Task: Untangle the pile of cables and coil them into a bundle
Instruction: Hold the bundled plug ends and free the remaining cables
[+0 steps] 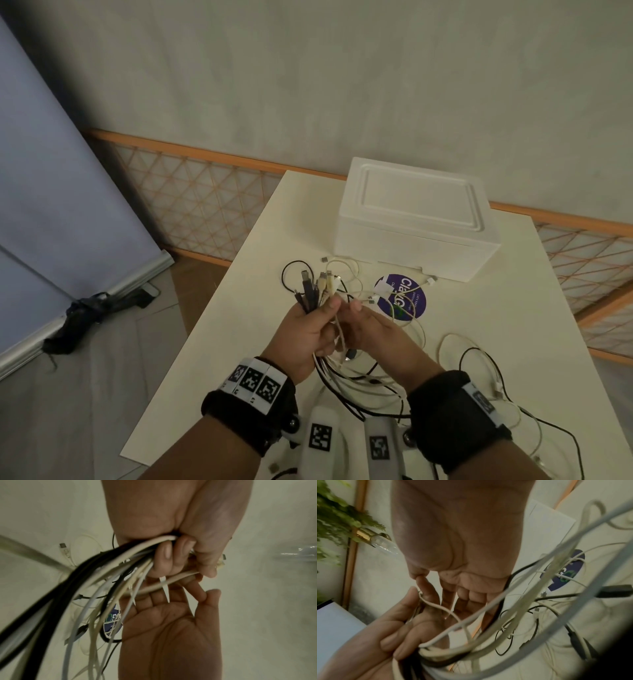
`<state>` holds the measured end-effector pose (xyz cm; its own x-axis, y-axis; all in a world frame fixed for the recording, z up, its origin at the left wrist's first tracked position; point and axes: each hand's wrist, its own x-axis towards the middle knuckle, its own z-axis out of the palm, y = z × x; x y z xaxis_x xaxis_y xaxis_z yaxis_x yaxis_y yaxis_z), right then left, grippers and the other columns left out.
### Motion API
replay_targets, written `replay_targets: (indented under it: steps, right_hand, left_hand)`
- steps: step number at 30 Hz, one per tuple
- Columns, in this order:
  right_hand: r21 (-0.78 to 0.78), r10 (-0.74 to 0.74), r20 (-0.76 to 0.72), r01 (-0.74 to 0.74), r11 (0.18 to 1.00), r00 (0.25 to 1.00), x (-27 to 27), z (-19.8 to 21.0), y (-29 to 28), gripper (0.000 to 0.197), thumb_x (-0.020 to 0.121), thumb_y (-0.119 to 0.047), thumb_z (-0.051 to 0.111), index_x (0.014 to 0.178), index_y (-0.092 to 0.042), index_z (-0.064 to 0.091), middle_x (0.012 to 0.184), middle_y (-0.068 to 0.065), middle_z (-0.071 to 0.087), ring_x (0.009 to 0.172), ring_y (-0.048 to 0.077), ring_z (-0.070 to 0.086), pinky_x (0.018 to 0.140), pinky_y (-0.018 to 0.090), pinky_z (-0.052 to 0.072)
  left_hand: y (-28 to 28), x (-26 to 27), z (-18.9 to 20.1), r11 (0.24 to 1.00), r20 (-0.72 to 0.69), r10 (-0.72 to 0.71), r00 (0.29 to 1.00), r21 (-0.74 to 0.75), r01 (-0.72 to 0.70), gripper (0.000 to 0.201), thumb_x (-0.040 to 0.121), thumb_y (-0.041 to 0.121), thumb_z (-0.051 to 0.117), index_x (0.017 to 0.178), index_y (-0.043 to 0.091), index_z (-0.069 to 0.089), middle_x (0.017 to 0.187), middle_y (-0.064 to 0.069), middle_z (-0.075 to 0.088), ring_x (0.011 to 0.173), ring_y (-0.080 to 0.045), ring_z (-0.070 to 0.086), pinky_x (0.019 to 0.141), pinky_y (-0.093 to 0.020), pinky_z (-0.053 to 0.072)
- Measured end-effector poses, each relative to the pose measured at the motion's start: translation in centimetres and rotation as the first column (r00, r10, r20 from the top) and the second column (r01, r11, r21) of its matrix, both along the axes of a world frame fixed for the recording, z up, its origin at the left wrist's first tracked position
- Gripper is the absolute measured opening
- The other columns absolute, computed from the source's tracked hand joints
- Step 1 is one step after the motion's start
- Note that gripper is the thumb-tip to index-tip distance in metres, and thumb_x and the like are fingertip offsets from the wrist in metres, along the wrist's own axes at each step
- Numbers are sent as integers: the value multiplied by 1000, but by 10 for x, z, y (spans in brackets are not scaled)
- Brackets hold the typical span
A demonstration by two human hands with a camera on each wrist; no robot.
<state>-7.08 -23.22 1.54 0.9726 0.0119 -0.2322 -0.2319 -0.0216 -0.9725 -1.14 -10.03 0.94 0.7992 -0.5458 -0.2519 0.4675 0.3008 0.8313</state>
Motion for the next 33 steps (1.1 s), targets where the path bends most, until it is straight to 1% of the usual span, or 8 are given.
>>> replay_targets:
  steps: [2, 7, 12, 19, 22, 28, 31, 33]
  right_hand:
    - [-123, -41, 13, 42, 992, 999, 1, 2, -2, 51, 90, -62, 38, 108, -24, 67, 77, 0, 60, 72, 12, 55, 72, 31, 47]
    - [-575, 46, 137, 42, 817, 989, -2, 12, -10, 20, 92, -39, 56, 80, -25, 65, 63, -7, 56, 55, 1, 50, 58, 16, 41]
    - [-835, 32, 60, 33, 550, 998, -15, 19, -34, 46, 92, -54, 44, 63, -19, 51, 57, -1, 52, 54, 7, 49, 58, 25, 41]
    - [-927, -144, 55, 104, 361, 988, -28, 23, -51, 54, 91, -58, 42, 56, -17, 42, 53, -1, 47, 55, 14, 49, 53, 30, 37]
    - [-915, -317, 34, 157, 371, 948, -40, 25, -71, 55, 92, -52, 46, 52, -15, 42, 51, -2, 47, 59, 21, 52, 53, 31, 38]
    - [-945, -297, 18, 113, 308, 955, -47, 23, -80, 58, 88, -60, 47, 52, -15, 42, 48, -2, 45, 53, 13, 47, 48, 28, 33]
    - [-931, -289, -4, 102, 349, 957, -53, 30, -83, 50, 69, -71, 63, 62, -22, 54, 57, -8, 55, 61, 7, 53, 53, 25, 38]
    - [-949, -280, -5, 83, 303, 960, -58, 28, -84, 42, 66, -65, 70, 68, -26, 54, 64, -11, 57, 66, 7, 55, 57, 25, 40]
  left_hand:
    - [2, 1, 0, 999, -35, 33, 999, -4, -34, 21, 91, 23, 56, 75, 10, 61, 65, -4, 61, 33, -4, 27, 35, -15, 22]
    - [5, 8, -2, 989, -177, 132, 975, 88, -118, 32, 96, 25, 53, 67, 18, 41, 52, 5, 33, 34, -5, 21, 35, -16, 19]
    - [7, 14, -11, 957, -207, 239, 949, 215, -194, 34, 91, 23, 62, 63, 18, 43, 46, 4, 32, 35, -8, 20, 36, -16, 18]
    - [10, 19, -15, 935, -232, 293, 927, 270, -228, 40, 93, 27, 60, 60, 18, 39, 40, 6, 32, 31, -9, 21, 36, -16, 17]
    - [26, 27, -21, 930, -316, 343, 885, 249, -272, 43, 94, 30, 59, 60, 19, 35, 38, 6, 28, 30, -9, 18, 36, -15, 14]
    - [27, 25, -20, 949, -263, 265, 928, 239, -203, 47, 93, 33, 59, 57, 20, 31, 41, 5, 25, 31, -10, 16, 38, -16, 13]
    - [32, 27, -22, 947, -243, 258, 935, 256, -195, 47, 94, 33, 58, 59, 20, 31, 41, 5, 25, 31, -10, 17, 37, -15, 13]
    - [38, 28, -25, 940, -252, 284, 925, 263, -217, 47, 94, 33, 58, 58, 20, 31, 40, 5, 25, 31, -9, 17, 37, -15, 14]
